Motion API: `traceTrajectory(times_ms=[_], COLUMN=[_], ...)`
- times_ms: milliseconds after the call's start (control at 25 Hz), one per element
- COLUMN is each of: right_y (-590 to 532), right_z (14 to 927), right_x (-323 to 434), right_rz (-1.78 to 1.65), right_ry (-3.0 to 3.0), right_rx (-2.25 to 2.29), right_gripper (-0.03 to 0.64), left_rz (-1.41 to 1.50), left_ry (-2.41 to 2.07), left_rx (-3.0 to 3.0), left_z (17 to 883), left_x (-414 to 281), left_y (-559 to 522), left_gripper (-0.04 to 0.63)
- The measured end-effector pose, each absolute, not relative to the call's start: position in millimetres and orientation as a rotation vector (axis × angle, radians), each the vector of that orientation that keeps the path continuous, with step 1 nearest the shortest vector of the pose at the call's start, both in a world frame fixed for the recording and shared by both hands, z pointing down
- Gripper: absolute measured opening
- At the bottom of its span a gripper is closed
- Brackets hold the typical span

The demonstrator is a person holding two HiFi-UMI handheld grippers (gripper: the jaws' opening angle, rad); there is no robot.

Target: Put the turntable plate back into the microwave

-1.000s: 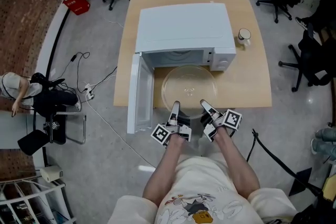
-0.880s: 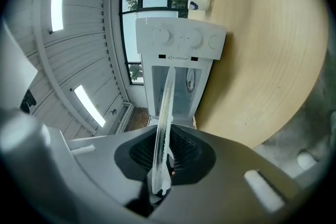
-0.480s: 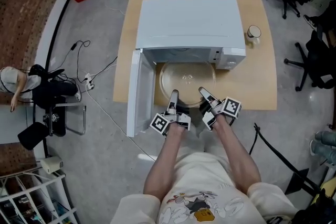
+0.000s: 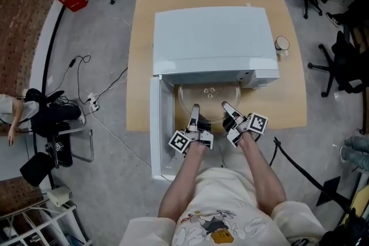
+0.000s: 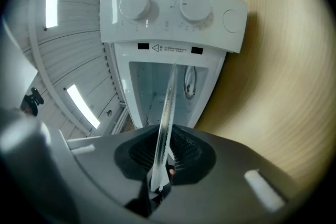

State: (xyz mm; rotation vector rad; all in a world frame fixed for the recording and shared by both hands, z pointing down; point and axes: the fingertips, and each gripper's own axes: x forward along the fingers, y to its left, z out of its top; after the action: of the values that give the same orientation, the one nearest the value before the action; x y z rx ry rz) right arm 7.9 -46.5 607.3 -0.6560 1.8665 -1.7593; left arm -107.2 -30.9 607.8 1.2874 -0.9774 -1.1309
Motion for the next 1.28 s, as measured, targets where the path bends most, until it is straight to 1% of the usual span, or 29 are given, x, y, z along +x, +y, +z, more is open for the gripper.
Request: traceTrajectory(times_ms=[800, 840, 960, 1160, 1200, 1240, 1280], right_y=[-132, -132, -130, -120, -119, -120, -121], right_z=[642, 644, 645, 642, 642, 643, 645], right_x=[-7, -7, -7, -13, -16, -18, -18], right_rz=[-1.747, -1.752, -1.772, -1.807, -1.814, -1.821, -1.829], right_ry=[1.867, 1.875, 1.885, 1.882, 1.883, 1.88, 1.869], right_rx=[-0.716, -0.715, -0.691, -0.637, -0.631, -0.636, -0.648], right_gripper=[0.06, 0.066, 0.118, 0.138, 0.138, 0.124, 0.075], left_rz=[-1.167, -1.169, -1.174, -1.181, -1.178, -1.174, -1.17], left_ry=[-1.016, -1.014, -1.013, -1.019, -1.023, -1.027, -1.029], left_rx=[1.215, 1.212, 1.201, 1.175, 1.17, 1.166, 1.161], left_z=[641, 642, 645, 651, 652, 653, 654], left_x=[-124, -123, -123, -123, -124, -124, -124], left_y=[-118, -121, -131, -138, -140, -142, -144], left_gripper=[0.031, 0.032, 0.034, 0.035, 0.034, 0.035, 0.034])
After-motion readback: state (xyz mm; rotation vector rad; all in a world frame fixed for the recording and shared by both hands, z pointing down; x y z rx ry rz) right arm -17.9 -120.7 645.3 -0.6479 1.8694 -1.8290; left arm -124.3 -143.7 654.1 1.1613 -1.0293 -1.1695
